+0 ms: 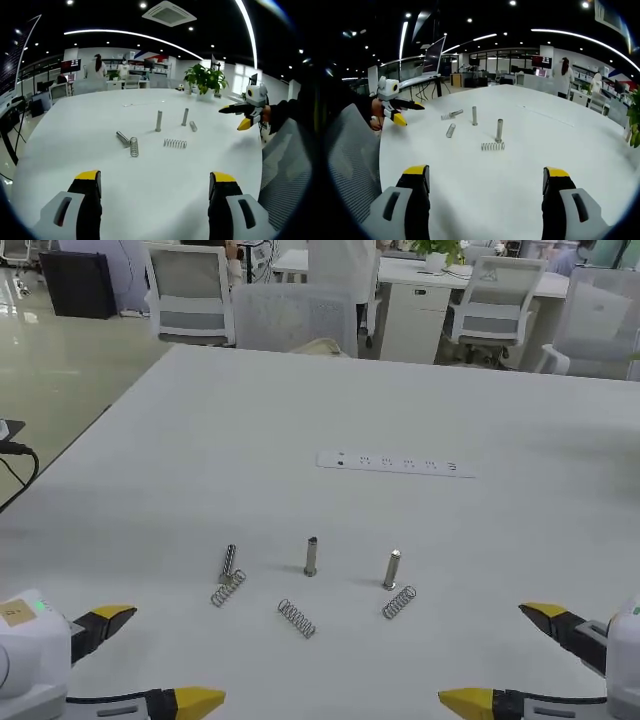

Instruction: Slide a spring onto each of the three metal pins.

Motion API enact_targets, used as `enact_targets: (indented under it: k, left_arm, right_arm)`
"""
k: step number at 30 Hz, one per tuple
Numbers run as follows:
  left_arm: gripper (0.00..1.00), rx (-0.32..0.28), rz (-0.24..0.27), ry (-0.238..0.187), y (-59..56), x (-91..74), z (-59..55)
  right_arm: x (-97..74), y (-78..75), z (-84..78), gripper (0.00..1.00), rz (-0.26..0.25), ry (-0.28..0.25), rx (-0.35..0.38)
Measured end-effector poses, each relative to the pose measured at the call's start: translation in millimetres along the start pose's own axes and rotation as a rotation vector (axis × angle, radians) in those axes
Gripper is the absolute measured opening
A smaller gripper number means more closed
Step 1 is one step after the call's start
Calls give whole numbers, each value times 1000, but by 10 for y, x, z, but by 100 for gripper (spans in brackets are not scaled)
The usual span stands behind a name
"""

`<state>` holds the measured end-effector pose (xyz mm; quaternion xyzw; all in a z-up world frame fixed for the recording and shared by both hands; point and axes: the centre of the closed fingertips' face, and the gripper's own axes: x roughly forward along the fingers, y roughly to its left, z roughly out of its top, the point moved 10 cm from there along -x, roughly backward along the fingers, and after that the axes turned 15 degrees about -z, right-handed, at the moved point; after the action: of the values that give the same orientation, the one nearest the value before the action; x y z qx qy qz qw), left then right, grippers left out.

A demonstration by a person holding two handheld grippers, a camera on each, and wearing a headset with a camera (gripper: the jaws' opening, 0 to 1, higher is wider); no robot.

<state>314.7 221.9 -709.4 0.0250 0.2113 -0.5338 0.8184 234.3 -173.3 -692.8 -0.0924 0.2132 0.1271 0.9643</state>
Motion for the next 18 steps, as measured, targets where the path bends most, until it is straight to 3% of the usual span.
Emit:
enact_targets:
  k: [18]
  left_arm:
    - [86,0,1,2,-6,4,-4]
  right_arm:
    - [-11,7,-3,93,-3,0,0]
